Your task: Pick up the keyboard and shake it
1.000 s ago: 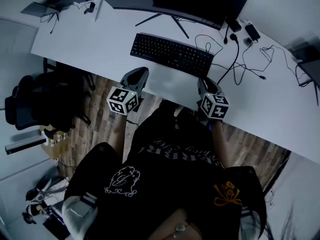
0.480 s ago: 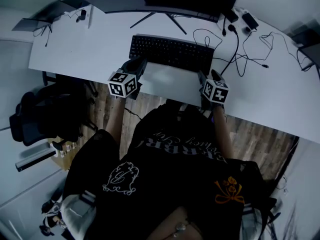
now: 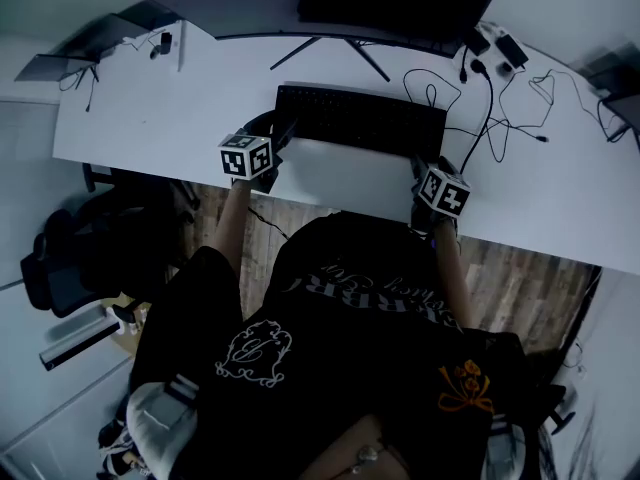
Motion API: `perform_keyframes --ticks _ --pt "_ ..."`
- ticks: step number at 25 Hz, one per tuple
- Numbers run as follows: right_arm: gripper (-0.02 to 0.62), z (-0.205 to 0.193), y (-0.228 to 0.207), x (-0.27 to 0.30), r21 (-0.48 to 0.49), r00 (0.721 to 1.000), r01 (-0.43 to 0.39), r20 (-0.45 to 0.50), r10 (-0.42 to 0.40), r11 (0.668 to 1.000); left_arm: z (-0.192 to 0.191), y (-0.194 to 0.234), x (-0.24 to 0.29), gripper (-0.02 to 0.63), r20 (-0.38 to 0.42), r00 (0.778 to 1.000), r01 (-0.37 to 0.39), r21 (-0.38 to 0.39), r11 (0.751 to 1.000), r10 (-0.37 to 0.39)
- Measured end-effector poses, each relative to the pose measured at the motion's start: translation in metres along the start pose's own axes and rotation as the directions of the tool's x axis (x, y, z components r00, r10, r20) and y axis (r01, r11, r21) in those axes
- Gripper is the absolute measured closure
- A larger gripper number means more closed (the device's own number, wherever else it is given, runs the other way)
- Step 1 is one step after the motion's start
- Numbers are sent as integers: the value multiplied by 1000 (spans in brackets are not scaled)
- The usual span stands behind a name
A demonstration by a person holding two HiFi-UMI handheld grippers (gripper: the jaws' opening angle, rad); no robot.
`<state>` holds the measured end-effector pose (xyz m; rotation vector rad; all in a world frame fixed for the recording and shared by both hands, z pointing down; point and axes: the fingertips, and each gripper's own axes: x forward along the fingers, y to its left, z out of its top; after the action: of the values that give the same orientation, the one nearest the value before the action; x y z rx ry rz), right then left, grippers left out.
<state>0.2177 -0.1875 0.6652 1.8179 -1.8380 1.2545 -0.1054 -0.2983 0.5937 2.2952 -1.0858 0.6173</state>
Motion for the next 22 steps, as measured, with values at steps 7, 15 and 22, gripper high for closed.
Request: perform_keyframes --ticks 7,15,22 --pt "281 0 0 7 104 998 68 12 -69 992 0 59 30 295 -130 991 27 24 999 -23" --pt "281 1 1 13 110 994 110 17 -112 988 -12 73 72 235 -287 937 215 26 976 -199" --pt "273 -1 -1 13 99 995 99 16 -101 990 -16 75 87 235 -293 906 311 -26 950 -305"
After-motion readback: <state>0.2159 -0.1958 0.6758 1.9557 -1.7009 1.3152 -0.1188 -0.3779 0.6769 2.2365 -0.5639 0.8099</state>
